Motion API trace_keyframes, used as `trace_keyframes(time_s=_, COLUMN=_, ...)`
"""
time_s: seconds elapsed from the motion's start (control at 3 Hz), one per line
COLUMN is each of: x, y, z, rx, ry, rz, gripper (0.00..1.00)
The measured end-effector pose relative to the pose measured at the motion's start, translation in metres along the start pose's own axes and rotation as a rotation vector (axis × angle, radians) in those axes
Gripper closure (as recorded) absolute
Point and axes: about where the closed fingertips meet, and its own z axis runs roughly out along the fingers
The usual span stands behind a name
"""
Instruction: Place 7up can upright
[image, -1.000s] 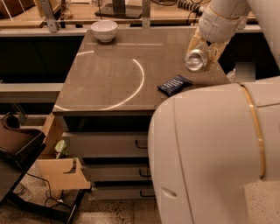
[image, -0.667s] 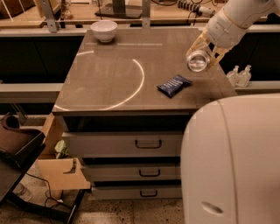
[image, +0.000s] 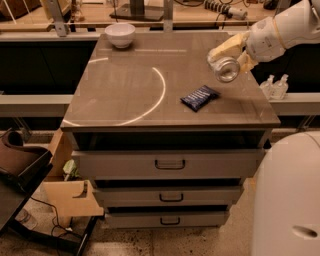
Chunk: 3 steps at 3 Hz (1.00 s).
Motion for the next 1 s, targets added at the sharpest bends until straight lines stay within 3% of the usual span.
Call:
trace_keyframes(time_s=0.33, x=-0.013, y=0.01, z=0.003, rx=-0.126, ry=0.0, rz=-0.235, gripper=1.0)
trace_keyframes(time_s=0.67, x=-0.025, y=0.012, z=0.003, rx=-0.184, ry=-0.042, rz=-0.46, gripper=1.0)
trace_keyframes(time_s=1.0, x=-0.028, y=0.018, z=0.002, rx=-0.186, ry=-0.058, rz=-0.551, gripper=1.0)
